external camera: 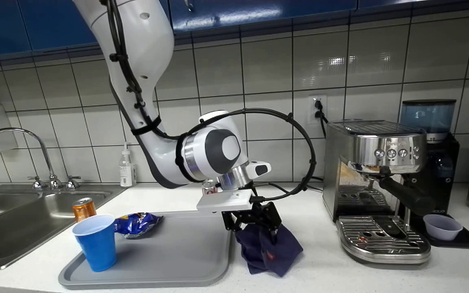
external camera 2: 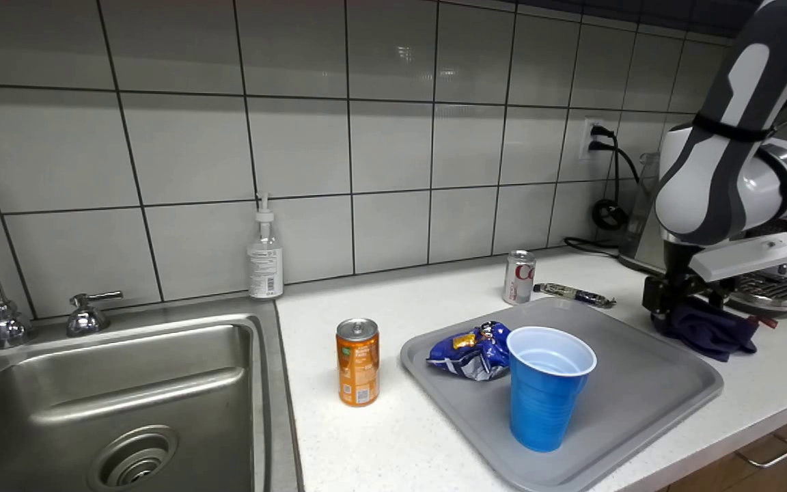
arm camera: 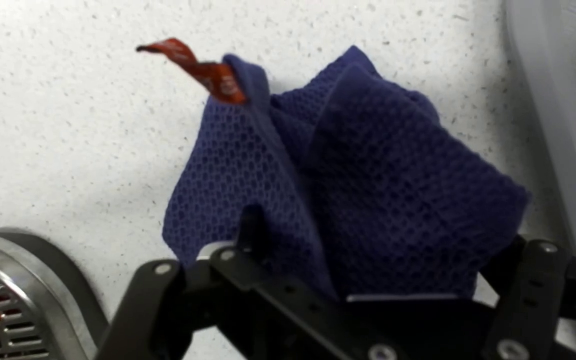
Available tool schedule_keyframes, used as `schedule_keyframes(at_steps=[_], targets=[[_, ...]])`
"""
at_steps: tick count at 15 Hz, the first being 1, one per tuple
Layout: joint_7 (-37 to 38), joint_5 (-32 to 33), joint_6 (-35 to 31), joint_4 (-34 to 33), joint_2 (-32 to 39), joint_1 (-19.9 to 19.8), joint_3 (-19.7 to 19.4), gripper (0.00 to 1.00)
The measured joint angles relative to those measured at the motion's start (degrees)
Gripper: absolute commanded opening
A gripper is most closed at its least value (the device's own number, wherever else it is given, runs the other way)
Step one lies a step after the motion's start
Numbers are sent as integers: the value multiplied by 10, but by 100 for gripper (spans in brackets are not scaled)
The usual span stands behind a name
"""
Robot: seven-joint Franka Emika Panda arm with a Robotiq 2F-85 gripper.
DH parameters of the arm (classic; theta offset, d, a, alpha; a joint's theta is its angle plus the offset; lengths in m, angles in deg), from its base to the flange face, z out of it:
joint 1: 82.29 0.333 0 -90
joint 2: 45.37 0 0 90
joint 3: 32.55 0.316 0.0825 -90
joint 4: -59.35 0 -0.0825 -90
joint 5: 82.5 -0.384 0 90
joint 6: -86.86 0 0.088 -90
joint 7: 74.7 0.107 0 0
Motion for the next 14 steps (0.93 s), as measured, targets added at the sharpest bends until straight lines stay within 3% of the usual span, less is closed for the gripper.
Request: schedule_keyframes(at_steps=[1,11,14], targets=[[0,0,0,-1,1,0,0,81],[0,0,-4,-2,2,3,0,5],[0,0,-5,-2,2,3,0,4]])
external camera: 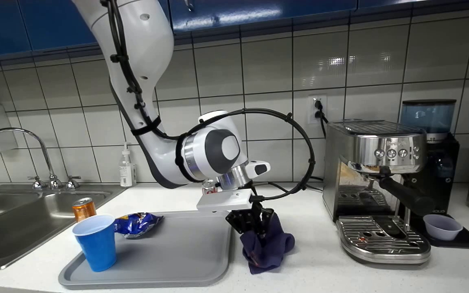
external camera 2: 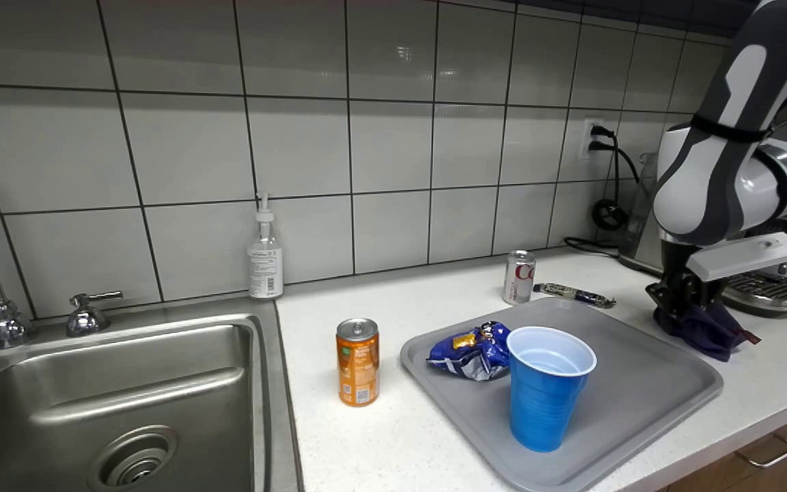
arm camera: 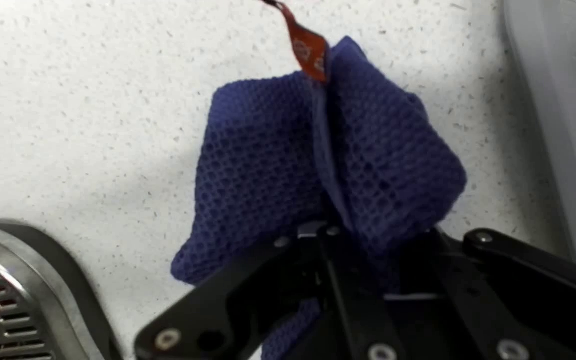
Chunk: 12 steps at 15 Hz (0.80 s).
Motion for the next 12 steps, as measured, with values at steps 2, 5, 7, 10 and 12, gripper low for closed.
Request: schedule_keyframes(at_steps=[2,5,7,10,12], targets=[[0,0,-1,0,0,0,0,4],[0,0,-2,0,0,0,-1,4],[0,0,-3,0,0,0,-1,4],[-1,-2,-3,0,-7,-4,0,4],[-4,-2,-3,1,-16,-12,3,4]])
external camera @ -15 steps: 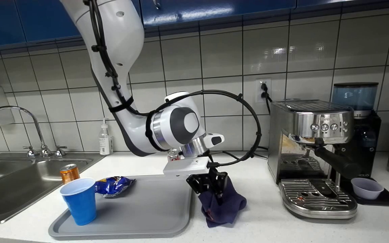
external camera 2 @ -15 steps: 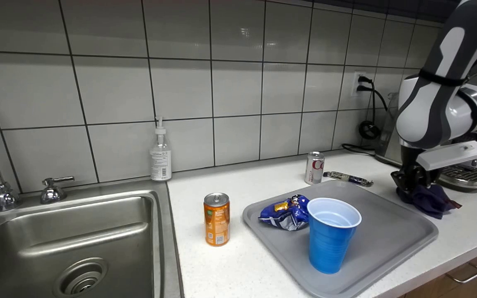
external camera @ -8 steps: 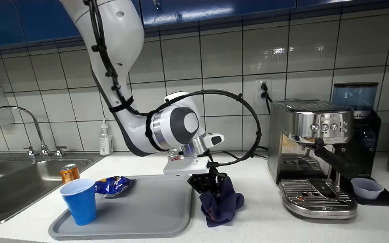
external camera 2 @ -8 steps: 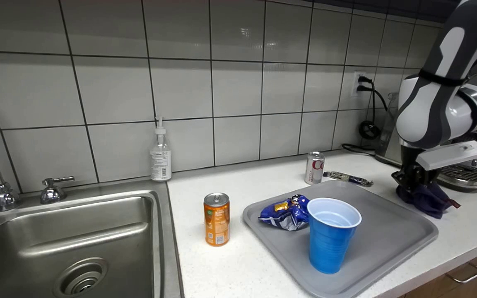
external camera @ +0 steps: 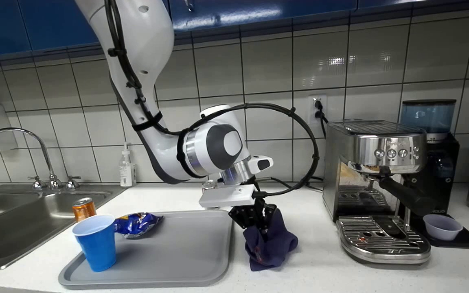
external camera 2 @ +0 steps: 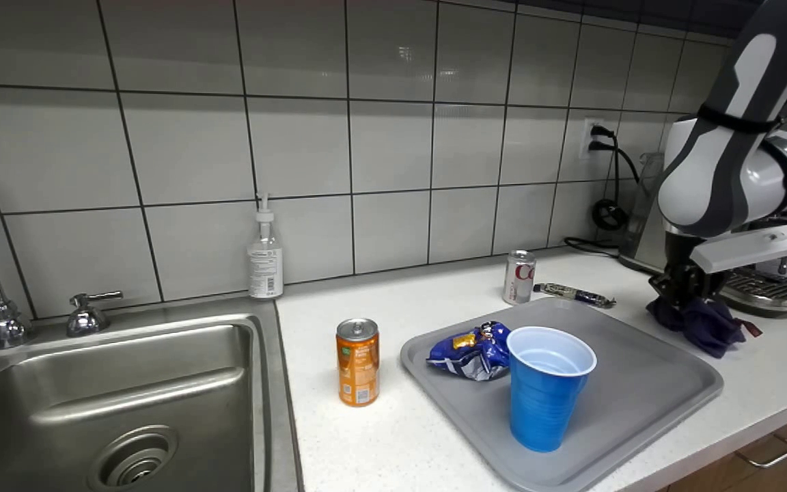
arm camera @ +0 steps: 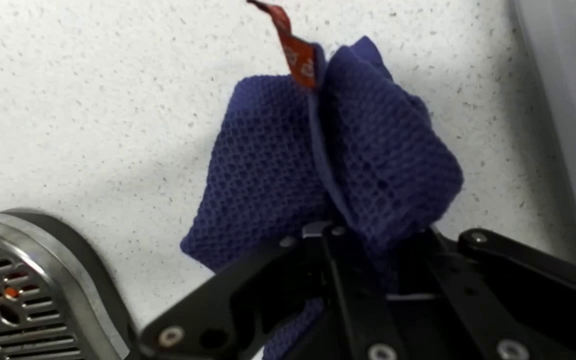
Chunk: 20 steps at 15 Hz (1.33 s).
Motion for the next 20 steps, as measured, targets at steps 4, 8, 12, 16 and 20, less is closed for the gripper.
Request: schedule_keyframes(at_steps=[4,8,12,16,20], targets=[[-20,-2,0,12,-34,-22,14,4],[-52,-10,0,41,-78,-45,37,4],[-100,-35,1,81,-126,-65,68,4],[-172,-90,8,125,-179,-81,106,4],[-256,-154,35,160,-233,-82,131,4]])
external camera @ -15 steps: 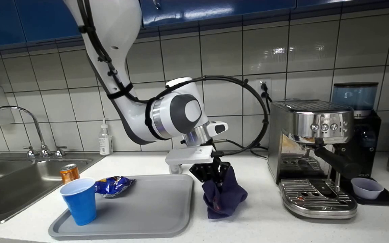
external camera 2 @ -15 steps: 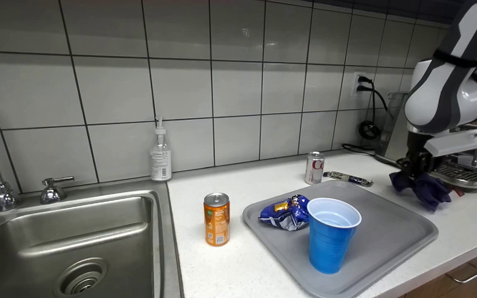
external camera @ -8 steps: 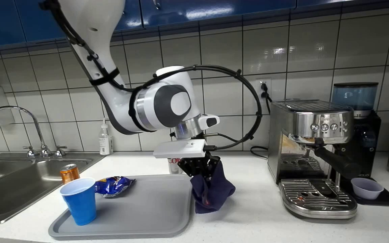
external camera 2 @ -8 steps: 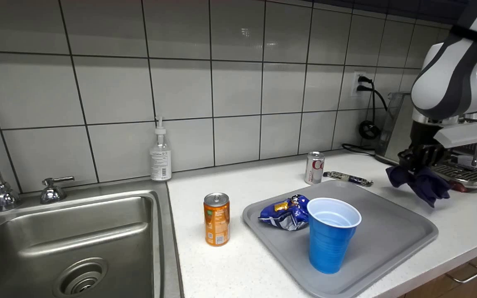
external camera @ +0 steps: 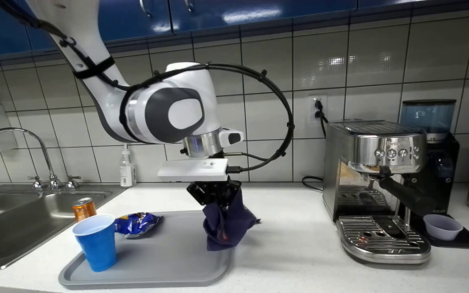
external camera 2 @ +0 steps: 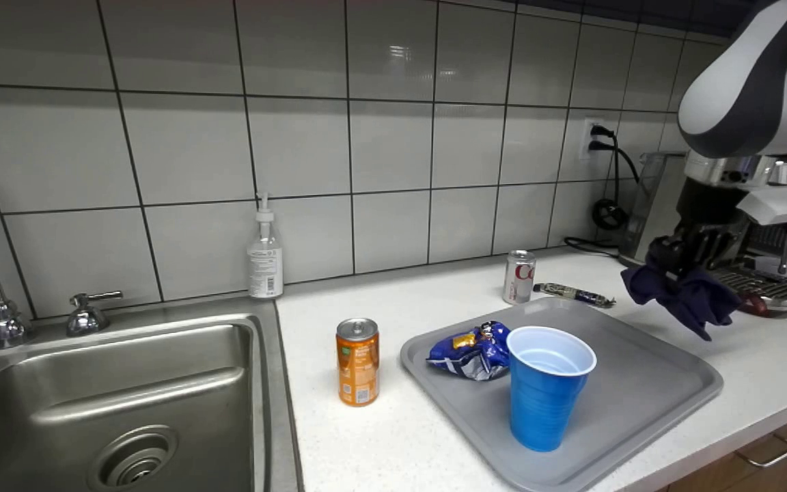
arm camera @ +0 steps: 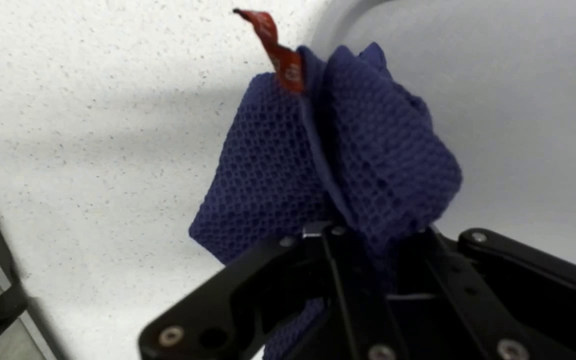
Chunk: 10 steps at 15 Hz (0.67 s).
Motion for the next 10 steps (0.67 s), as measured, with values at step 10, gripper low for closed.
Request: schedule_keyframes(at_steps=[10], targets=[[-80,-29,67,59,-58,38,5,4]])
